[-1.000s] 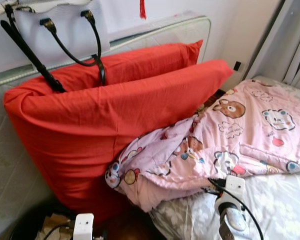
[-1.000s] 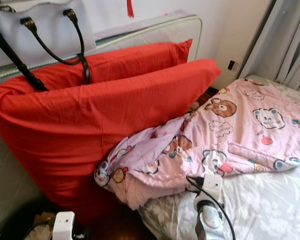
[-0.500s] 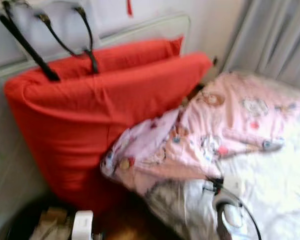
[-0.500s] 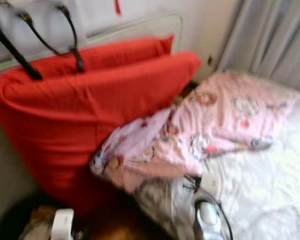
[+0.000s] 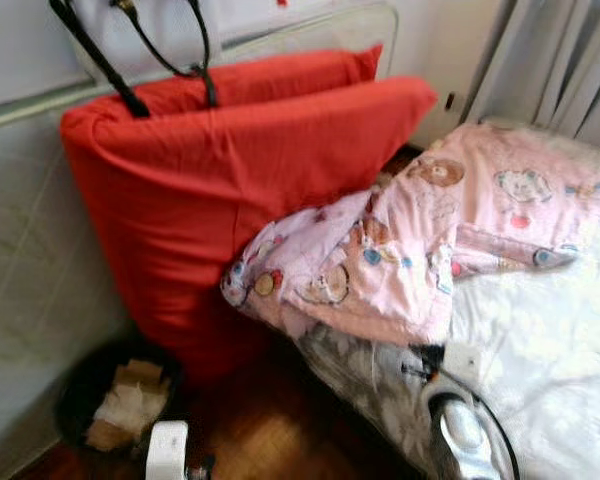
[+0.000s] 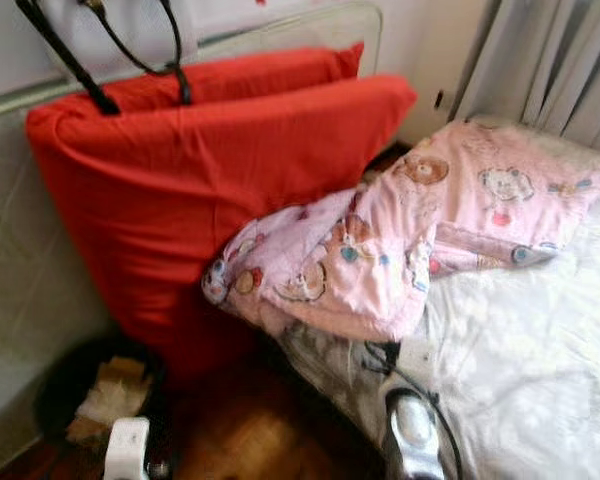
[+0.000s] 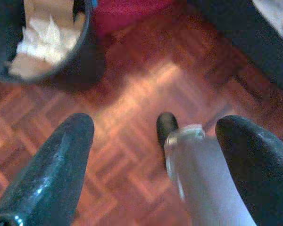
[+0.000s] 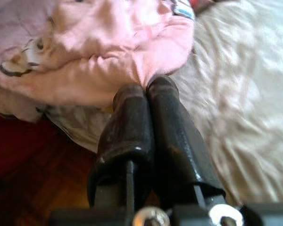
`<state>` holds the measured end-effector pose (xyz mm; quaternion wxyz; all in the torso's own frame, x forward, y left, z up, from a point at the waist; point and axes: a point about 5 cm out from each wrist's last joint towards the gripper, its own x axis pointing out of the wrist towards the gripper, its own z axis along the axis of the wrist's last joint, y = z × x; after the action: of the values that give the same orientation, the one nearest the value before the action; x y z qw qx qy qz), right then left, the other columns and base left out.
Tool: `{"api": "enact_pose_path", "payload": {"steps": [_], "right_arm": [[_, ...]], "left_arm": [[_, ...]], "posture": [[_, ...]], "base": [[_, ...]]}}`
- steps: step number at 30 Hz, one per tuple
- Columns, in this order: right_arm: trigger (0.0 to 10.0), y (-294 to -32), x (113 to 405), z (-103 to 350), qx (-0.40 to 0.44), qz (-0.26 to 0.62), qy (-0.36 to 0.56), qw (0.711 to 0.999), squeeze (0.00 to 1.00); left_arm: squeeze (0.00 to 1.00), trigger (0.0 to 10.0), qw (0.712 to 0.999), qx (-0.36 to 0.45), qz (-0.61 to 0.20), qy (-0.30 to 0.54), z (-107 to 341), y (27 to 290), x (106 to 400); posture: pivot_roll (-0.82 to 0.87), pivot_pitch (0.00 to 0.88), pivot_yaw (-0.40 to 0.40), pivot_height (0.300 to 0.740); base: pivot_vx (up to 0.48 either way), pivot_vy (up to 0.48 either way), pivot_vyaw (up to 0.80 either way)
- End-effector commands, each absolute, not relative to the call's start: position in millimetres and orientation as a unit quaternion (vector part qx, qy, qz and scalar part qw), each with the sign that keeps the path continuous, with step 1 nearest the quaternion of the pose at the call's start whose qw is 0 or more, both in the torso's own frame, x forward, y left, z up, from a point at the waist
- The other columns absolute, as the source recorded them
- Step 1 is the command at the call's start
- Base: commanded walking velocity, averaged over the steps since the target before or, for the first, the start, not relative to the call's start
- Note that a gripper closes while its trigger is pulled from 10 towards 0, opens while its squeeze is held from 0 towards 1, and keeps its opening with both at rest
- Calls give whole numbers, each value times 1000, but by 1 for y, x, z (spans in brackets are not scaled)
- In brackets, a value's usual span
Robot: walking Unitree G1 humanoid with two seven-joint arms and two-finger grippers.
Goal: Clean up the room
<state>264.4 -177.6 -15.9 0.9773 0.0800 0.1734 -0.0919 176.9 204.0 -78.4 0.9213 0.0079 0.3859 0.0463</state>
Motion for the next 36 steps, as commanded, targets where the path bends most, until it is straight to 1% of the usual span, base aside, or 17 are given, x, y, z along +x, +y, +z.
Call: {"api": "enact_pose_path", "payload": {"steps": [1,12,16,18,21,36], "right_arm": [[10000,-178,266,-14,85,-93,163,978,0],[10000,-176,267,-11,102,-87,149,980,0],[10000,-166,265,-16,120,-45,170,977,0],[10000,-164,263,-19,143,-42,181,972,0],[10000,-163,262,-21,155,-39,185,970,0],[10000,-163,258,-27,157,-24,211,965,0]], "left_arm": [[0,10000,922,16,41,386,-77,206,179],[0,10000,922,16,38,385,-78,205,178],[0,10000,920,19,38,389,-78,205,178],[0,10000,921,19,38,388,-78,204,178],[0,10000,921,21,39,387,-78,205,178],[0,10000,921,25,38,388,-78,205,178]], "posture": [[-38,83,-25,740],[-39,86,-26,740],[-41,87,-27,740],[-39,89,-27,740],[-40,89,-28,740],[-41,88,-29,740]], "base": [[-352,0,0],[-354,0,0],[0,0,0],[0,0,0],[0,0,0],[0,0,0]]}}
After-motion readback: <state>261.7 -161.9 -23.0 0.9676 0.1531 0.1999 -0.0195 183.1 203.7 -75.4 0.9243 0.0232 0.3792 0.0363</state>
